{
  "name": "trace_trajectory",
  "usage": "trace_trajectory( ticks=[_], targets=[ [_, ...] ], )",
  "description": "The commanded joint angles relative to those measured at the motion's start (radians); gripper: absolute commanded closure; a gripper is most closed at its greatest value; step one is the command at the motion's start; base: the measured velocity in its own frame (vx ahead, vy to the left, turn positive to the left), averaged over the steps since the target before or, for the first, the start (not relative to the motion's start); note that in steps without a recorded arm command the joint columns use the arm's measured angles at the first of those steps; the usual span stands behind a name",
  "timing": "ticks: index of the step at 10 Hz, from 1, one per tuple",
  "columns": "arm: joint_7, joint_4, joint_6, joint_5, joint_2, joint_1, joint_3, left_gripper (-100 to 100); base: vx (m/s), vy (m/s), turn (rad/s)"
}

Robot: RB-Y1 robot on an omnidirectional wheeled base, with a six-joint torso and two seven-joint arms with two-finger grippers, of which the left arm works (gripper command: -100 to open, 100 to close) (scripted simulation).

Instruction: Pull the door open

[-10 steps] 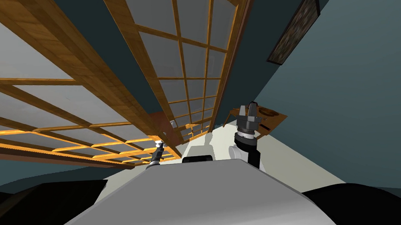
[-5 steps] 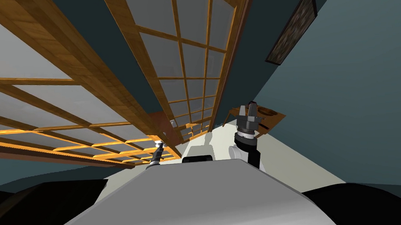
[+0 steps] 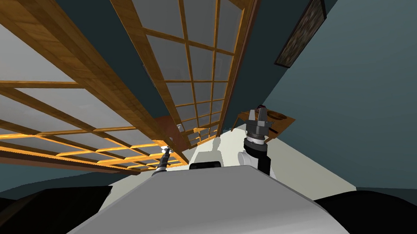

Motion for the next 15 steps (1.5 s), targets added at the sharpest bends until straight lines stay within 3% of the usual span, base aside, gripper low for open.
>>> trace_trajectory(
  ticks=[1,5,9,11,15],
  targets=[
    [0.032,-0.002,-0.004,0.010,0.012,0.001,0.010,100,-0.021,0.002,-0.012],
    [0.149,0.000,-0.004,0.030,0.022,0.000,-0.011,100,-0.027,0.002,-0.011],
    [0.234,0.001,-0.004,0.044,0.029,-0.001,-0.026,100,-0.019,0.003,-0.008],
    [0.240,0.001,-0.004,0.044,0.029,-0.001,-0.026,100,-0.015,0.003,-0.001],
    [0.356,0.002,-0.004,0.064,0.040,-0.003,-0.049,100,-0.020,0.005,-0.017]
  ],
)
